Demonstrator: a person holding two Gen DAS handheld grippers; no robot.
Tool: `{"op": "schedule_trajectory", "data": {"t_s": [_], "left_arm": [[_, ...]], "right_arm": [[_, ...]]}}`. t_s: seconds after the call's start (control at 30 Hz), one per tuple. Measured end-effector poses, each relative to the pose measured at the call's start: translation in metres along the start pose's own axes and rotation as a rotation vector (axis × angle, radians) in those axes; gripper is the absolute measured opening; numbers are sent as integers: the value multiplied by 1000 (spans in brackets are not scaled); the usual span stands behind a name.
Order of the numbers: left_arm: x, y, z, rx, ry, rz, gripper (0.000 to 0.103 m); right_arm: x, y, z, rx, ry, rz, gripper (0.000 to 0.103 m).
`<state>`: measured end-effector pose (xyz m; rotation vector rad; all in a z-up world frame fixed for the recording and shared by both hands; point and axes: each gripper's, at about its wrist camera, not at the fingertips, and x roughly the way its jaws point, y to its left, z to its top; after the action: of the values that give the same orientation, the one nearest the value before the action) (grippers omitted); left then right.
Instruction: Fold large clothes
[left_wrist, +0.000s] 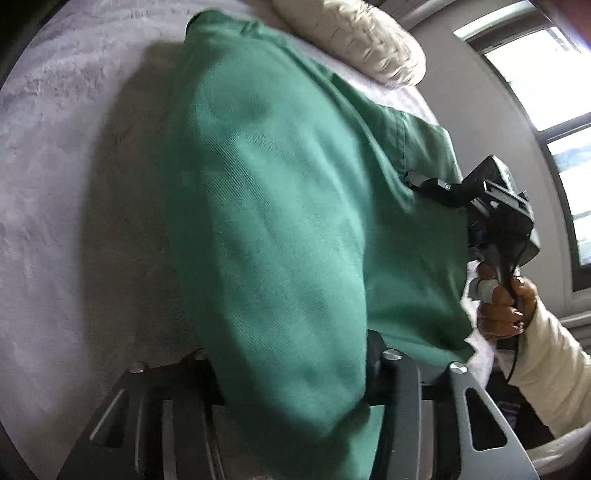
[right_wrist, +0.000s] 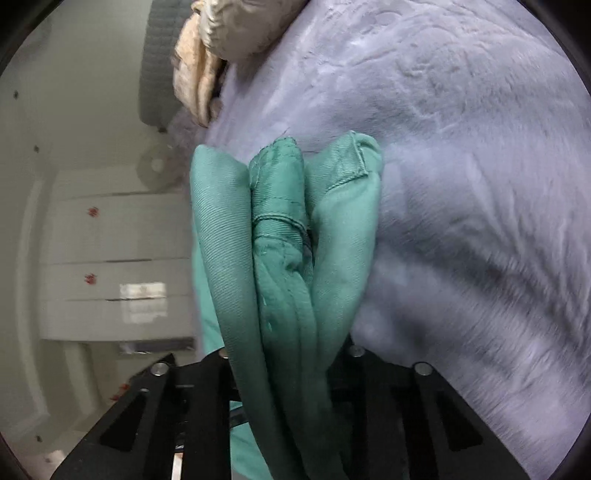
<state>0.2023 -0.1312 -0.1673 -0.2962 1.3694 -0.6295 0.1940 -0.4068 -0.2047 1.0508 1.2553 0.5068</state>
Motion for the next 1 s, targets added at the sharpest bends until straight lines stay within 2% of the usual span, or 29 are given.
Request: {"op": "schedule_trajectory", "data": {"t_s": [0.2,0.37,0.53,0.67,0.7,0.77,0.83,0.9,0.97,1.0], "left_arm": [[-44,-3,-12,33,-22,-61,46],[-92,11,-35,59,-9,-75,46],[-134,48,-84,51,49,-42,46],[-135,87,-128,-3,117,8,50],[-126,101,-140,-26,146,40,56],[-112,119,-151,-65,188,86,66],[-116,132,-158,-94,178,57,67],[-132,132,-160,-71,165,63,67],[-150,128,-156,-27,143,82,67],[-160,127,-153,-13,120,85,67]], "right_arm": [[-1,39,-22,-15,-26,78,23],[8,73,-60,-37,-18,101,23],[45,89,-119,-6,9,121,23],[90,75,-168,84,45,119,23],[99,71,-175,100,54,103,23],[117,59,-186,138,54,15,24],[118,52,-187,202,33,-51,26],[107,62,-187,164,13,-135,35],[88,83,-190,55,-19,-284,55],[80,93,-191,7,-41,-329,55]]}}
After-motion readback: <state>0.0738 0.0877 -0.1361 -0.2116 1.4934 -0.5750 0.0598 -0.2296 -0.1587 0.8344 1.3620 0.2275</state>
